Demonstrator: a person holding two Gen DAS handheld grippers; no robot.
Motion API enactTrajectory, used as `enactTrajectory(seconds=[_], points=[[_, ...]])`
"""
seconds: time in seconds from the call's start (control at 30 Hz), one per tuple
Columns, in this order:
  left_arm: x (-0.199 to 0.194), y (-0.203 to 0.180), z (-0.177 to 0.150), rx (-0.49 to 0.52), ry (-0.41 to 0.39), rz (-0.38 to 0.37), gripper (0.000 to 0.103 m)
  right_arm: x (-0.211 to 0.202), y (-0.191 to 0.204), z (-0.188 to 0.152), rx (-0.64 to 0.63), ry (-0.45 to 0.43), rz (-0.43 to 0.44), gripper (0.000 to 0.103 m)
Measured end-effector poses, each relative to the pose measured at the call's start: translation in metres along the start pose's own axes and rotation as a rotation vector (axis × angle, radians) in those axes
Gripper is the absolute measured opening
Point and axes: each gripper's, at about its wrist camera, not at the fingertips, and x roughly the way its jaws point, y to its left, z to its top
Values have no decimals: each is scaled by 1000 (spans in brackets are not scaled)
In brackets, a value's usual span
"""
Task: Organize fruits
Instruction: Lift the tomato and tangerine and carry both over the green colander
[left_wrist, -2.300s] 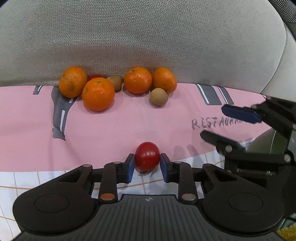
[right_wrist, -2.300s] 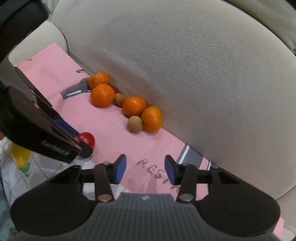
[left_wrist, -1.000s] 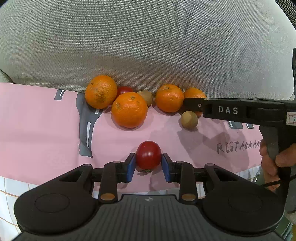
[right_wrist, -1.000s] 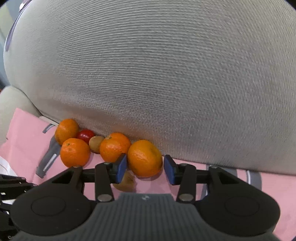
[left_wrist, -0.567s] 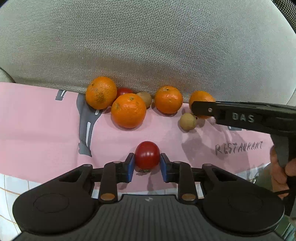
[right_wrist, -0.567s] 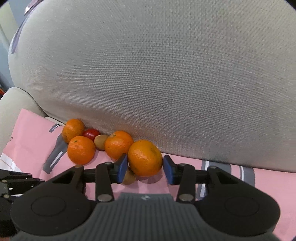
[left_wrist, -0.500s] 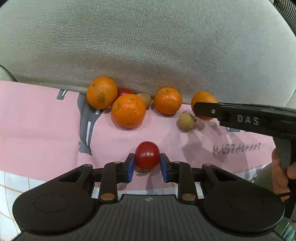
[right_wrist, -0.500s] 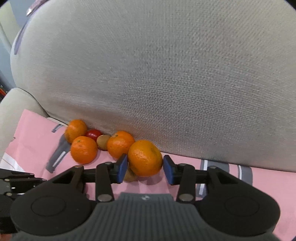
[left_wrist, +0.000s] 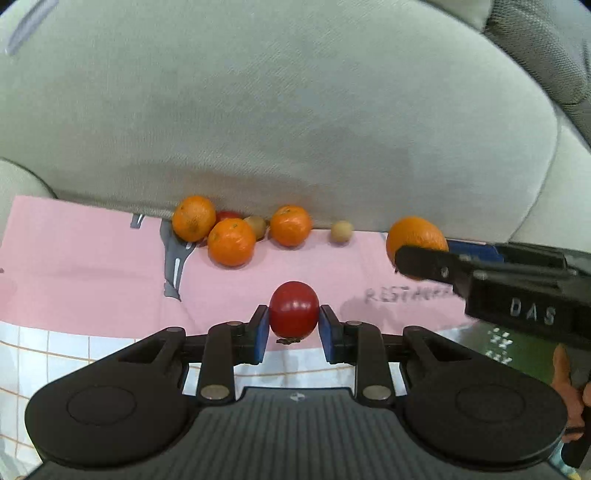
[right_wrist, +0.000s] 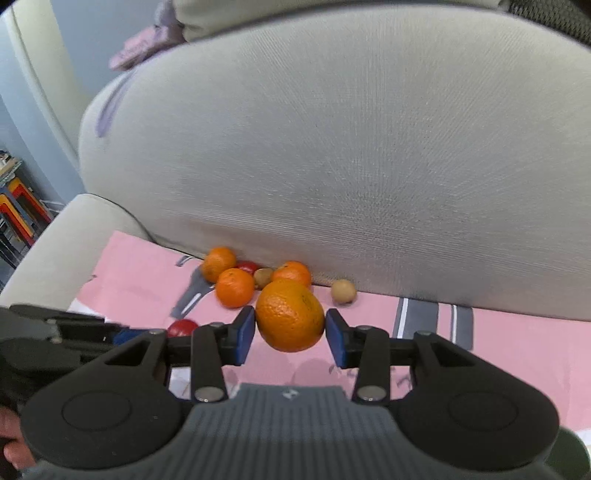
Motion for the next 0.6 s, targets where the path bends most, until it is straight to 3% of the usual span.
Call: enactTrajectory(seconds=[0.4, 0.6], points=[[-51, -58, -19, 102, -62, -64, 32, -84, -13, -50, 15, -59, -25, 39], [-60, -94, -33, 177, -59, -111, 32, -115, -27, -79, -48, -73, -97, 39]])
